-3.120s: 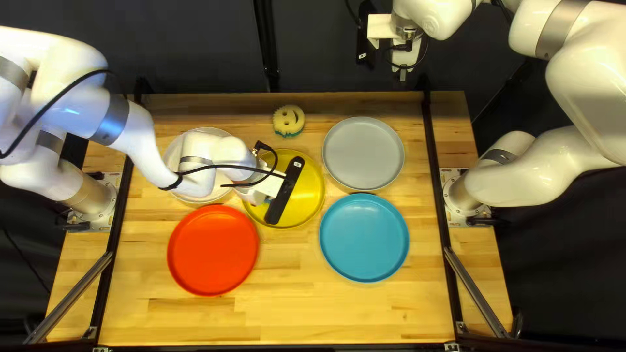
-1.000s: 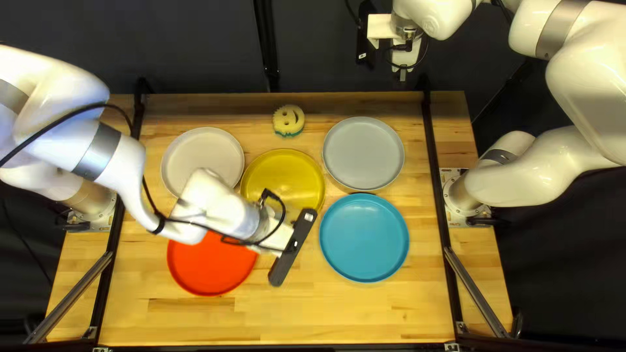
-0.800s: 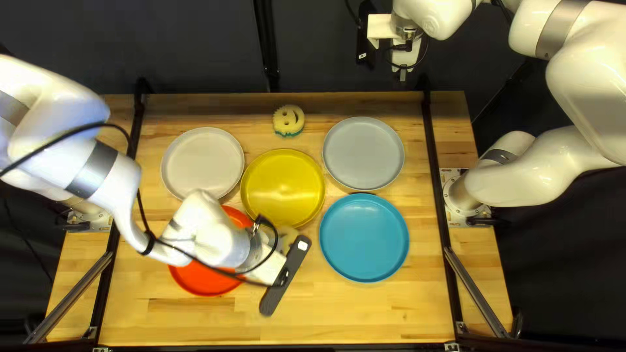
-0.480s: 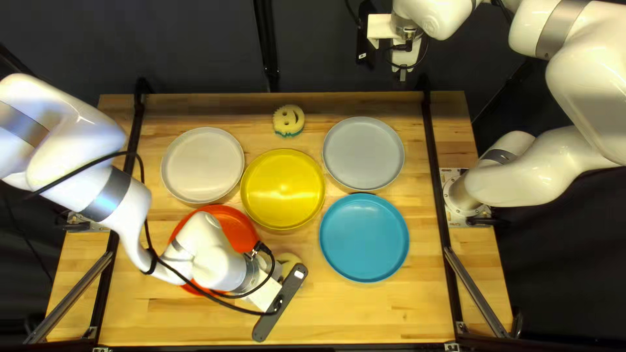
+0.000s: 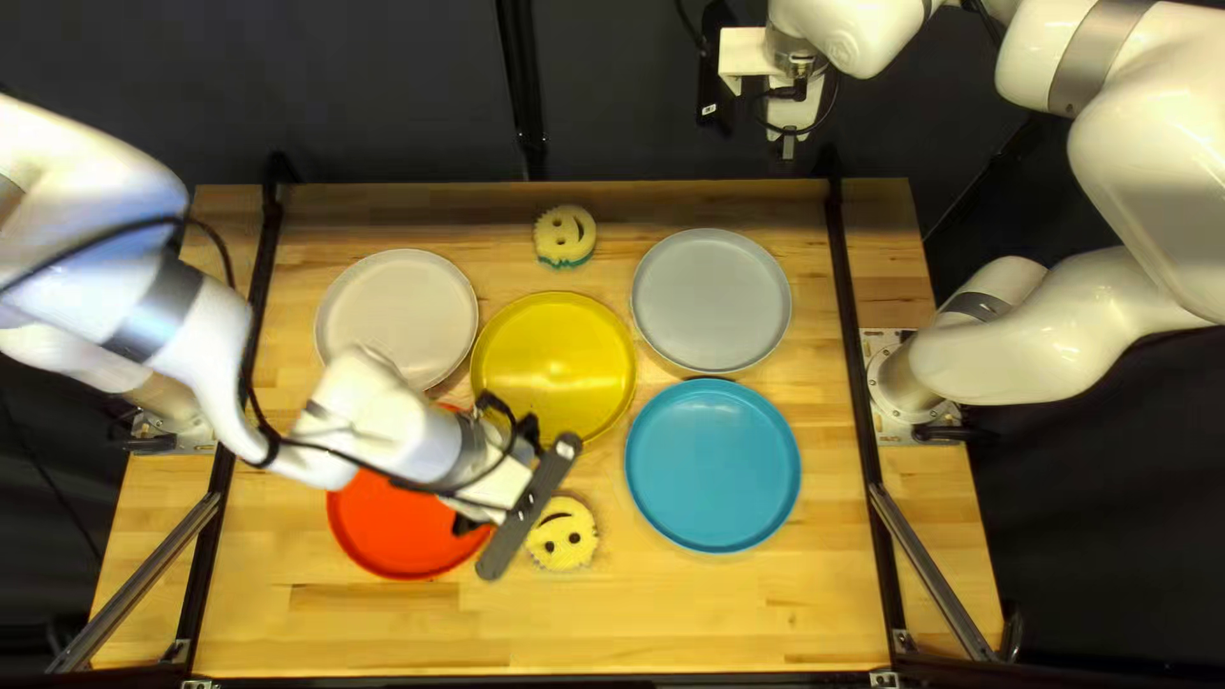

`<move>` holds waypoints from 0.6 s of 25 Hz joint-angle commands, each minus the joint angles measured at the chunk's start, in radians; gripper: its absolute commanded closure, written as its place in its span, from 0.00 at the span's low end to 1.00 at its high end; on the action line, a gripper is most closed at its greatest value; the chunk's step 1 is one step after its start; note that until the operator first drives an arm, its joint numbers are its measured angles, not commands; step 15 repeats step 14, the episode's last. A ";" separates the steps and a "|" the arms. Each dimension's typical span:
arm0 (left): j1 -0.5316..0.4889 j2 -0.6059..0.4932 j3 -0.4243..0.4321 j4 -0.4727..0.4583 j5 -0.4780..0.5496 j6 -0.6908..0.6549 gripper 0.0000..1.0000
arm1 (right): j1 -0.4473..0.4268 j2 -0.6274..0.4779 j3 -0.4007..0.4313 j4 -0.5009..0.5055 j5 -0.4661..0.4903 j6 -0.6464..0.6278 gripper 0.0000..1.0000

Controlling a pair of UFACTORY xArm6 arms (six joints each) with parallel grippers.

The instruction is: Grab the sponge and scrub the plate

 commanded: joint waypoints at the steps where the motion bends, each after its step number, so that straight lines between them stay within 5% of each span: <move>1: 0.160 -0.215 0.094 -0.064 0.177 0.138 0.00 | 0.000 0.000 0.000 0.000 0.000 0.000 0.00; 8: 0.317 -0.424 0.149 -0.136 0.354 0.291 0.00 | 0.000 0.000 0.000 0.000 0.000 0.000 0.00; 15: 0.303 -0.421 0.169 -0.163 0.330 0.308 0.00 | 0.000 0.000 0.000 0.000 0.000 0.000 0.00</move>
